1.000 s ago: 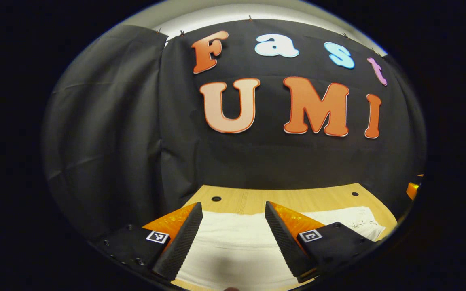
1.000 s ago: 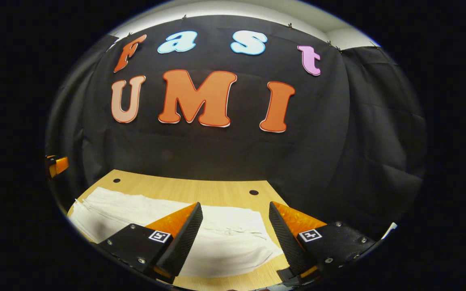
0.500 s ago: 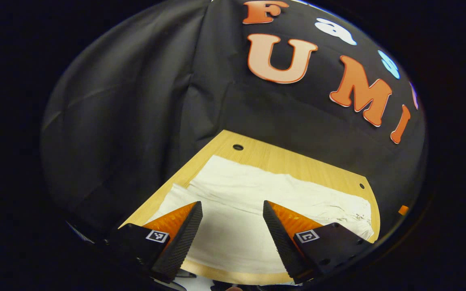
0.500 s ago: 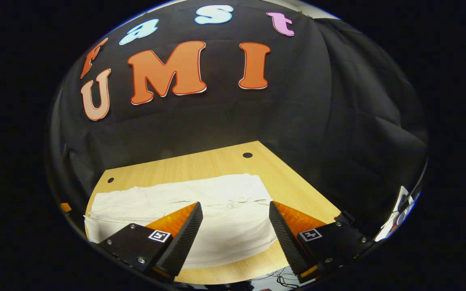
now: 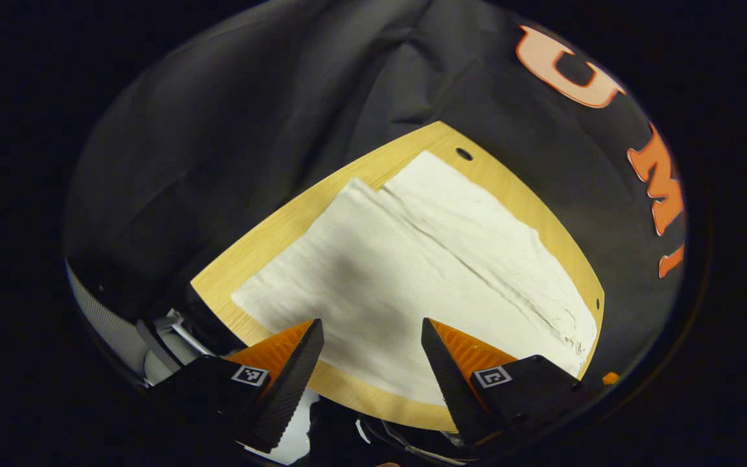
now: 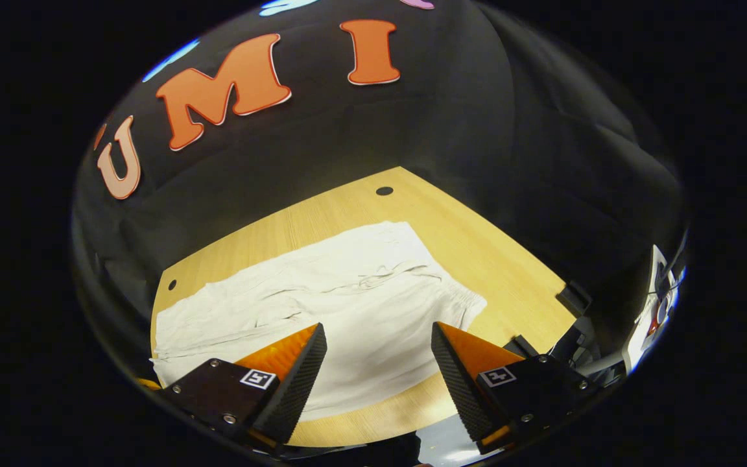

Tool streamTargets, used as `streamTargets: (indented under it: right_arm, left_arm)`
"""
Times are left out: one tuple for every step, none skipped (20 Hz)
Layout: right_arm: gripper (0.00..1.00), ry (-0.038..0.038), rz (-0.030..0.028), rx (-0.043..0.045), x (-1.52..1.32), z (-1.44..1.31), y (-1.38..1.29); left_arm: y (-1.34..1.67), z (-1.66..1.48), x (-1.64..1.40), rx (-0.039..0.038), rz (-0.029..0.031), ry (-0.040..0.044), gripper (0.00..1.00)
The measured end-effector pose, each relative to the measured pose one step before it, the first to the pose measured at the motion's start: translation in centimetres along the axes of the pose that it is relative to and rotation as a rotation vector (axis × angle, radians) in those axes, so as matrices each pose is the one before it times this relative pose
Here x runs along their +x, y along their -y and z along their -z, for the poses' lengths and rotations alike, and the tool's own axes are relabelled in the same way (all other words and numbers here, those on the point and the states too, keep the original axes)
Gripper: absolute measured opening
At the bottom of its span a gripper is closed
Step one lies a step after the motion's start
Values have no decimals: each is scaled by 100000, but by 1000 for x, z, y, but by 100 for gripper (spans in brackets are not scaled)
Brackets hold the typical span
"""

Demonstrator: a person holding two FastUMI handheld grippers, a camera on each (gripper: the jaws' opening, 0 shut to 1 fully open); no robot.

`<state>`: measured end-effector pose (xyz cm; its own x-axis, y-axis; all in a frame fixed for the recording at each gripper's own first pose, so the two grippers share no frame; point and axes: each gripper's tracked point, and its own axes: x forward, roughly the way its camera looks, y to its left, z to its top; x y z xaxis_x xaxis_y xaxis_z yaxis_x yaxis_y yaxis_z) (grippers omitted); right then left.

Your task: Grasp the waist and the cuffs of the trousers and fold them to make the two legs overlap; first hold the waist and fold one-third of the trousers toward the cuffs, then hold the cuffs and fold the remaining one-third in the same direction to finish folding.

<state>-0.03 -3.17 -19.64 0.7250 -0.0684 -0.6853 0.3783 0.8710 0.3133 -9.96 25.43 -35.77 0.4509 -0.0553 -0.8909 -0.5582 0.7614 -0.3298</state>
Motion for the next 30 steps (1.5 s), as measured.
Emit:
streamTargets:
  right_arm:
    - [98,-1526,33,1175,546,327,186]
    - [98,-1339,-151,436,528,98,128]
    - [97,-981,359,68,489,173,201]
    - [97,-1476,213,-162,448,143,180]
    - [97,-1394,216,280,468,167,188]
    - [97,-1634,173,265,494,221,248]
    - [96,-2081,1531,-328,552,300,596]
    - [96,-2287,1116,-400,435,326,512]
    - [96,-1236,459,680,539,6,159]
    - [95,-1513,-378,1263,407,14,1]
    - [95,-1272,-572,1702,249,72,-9]
    - [95,-508,-664,1755,269,-213,4]
    - [95,-622,-446,1400,283,-85,185]
    - [95,-424,-89,1034,266,-110,172]
    - [95,-684,456,829,228,-81,328]
    - [95,-576,392,1004,229,64,340]
    - [95,-801,33,1219,235,242,241]
    - [95,-814,-38,1279,337,131,226]
    - [95,-998,203,925,306,163,202]
    - [95,-900,631,661,286,132,355]
    - [95,-381,401,392,364,110,301]
    - [95,-76,578,1042,336,48,271]
    - [95,-771,-484,1938,359,222,-133]
    - [95,-1965,-1128,2199,261,395,-209]
    - [95,-613,-700,1900,266,135,32]
    - [95,-237,269,1089,254,15,282]
    - [95,-199,713,907,297,85,589]
    - [94,-649,249,1406,163,-102,434]
    - [94,59,22,2215,106,-215,476]
    - [94,151,396,2289,174,-340,598]
  left_arm:
    - [-1094,325,592,-4029,-685,-2154,99]
    - [-1280,493,692,-3851,-482,-1938,99]
    - [-1154,199,662,-3664,-744,-1499,99]
    - [-928,91,331,-3819,-597,-1049,100]
    - [-623,-224,334,-3391,-567,-848,99]
    - [-528,-110,232,-2667,-1482,-1514,99]
    - [-751,25,433,-1668,-1341,-2532,99]
    - [-150,-204,-20,-2532,124,-1252,99]
    - [-235,-286,286,-2731,281,-494,99]
    - [-481,-222,334,-1879,-584,-524,99]
    - [-342,-405,374,-1535,-376,-130,96]
    - [53,-48,387,-1094,1240,-1696,98]
    - [-112,307,250,-983,860,-2568,98]
    - [-201,182,-12,-584,-717,-1902,99]
    - [18,-447,-169,225,1233,1074,100]
    - [-201,-296,240,-21,-355,1176,95]
    - [161,-408,-85,-1450,456,788,95]
    - [640,-399,34,-1804,1313,1084,95]
    - [676,-546,460,-1191,1788,829,95]
    - [890,-493,310,-1050,2214,443,95]
    - [591,-376,220,-406,1182,666,94]
    - [446,-377,287,598,776,622,93]
    - [158,-405,375,61,193,814,93]
    - [161,157,207,-174,332,529,86]
    - [84,-176,341,-1148,559,671,80]
    - [202,-129,84,-827,1633,944,73]
    - [58,-436,668,-730,1464,2013,67]
    - [-203,-78,67,-639,16,491,52]
    - [329,-255,-227,-1115,1761,1110,43]
    - [500,-18,260,-513,1429,-144,32]
